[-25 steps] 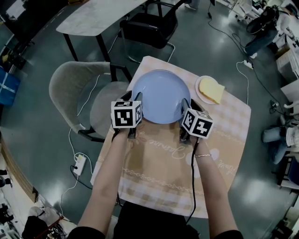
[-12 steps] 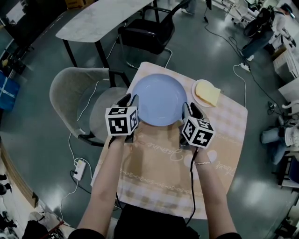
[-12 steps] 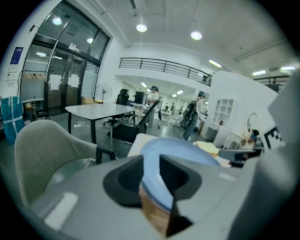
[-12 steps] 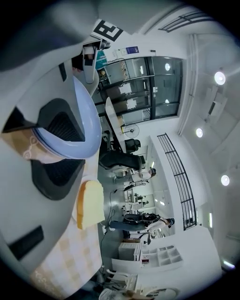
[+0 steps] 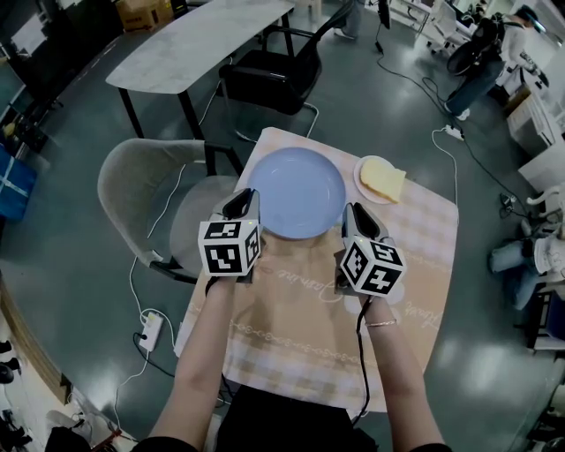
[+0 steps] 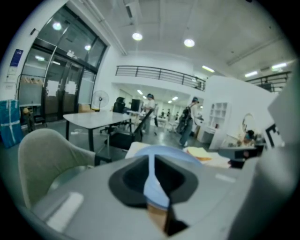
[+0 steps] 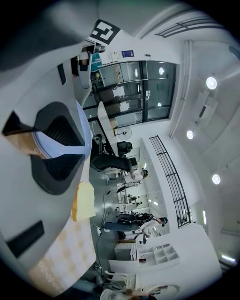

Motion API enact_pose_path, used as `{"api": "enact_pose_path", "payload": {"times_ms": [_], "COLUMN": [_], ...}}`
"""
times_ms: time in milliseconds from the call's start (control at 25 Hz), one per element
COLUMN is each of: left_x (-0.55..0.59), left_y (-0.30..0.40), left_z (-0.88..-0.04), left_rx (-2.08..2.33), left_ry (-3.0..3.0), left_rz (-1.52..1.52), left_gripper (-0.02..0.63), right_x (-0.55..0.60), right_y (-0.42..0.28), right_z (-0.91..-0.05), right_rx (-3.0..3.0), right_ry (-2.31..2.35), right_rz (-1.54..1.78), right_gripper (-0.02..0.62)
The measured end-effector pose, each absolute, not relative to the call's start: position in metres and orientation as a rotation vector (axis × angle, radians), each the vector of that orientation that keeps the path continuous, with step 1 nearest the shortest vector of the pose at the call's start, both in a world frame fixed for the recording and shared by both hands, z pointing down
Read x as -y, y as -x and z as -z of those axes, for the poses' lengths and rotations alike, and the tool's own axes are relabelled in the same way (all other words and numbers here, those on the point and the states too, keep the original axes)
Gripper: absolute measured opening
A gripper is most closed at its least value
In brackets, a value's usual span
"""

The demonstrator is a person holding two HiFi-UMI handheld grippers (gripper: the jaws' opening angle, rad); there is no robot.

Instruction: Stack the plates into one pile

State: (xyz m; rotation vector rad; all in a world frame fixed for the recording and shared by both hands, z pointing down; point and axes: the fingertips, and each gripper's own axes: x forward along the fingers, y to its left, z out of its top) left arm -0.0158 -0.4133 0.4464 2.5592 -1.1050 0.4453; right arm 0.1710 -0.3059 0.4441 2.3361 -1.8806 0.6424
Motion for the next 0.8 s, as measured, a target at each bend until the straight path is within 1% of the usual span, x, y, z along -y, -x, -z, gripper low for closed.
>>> {"api": "enact_pose_path", "payload": {"times_ms": [240,800], "left_x": [0.391,0.298], "left_y": [0.024,0.022], "left_z": [-0.423,-0.376], "left_rx": [1.143,1.126], "left_ry": [-2.606,-2.737], "left_rz": [-0.381,-0.269], "left_gripper": [0.009,0.007], "right_x": [0.284,0.197], "right_y": [-0.165,-0.154], "right_z": [-0.419,-0.381], "right_rx": [1.920,2.090], "right_ry": [-2.352,-2.354], "right_rz": [-0.536,-0.484], "right_gripper": [0.023,0.008]}}
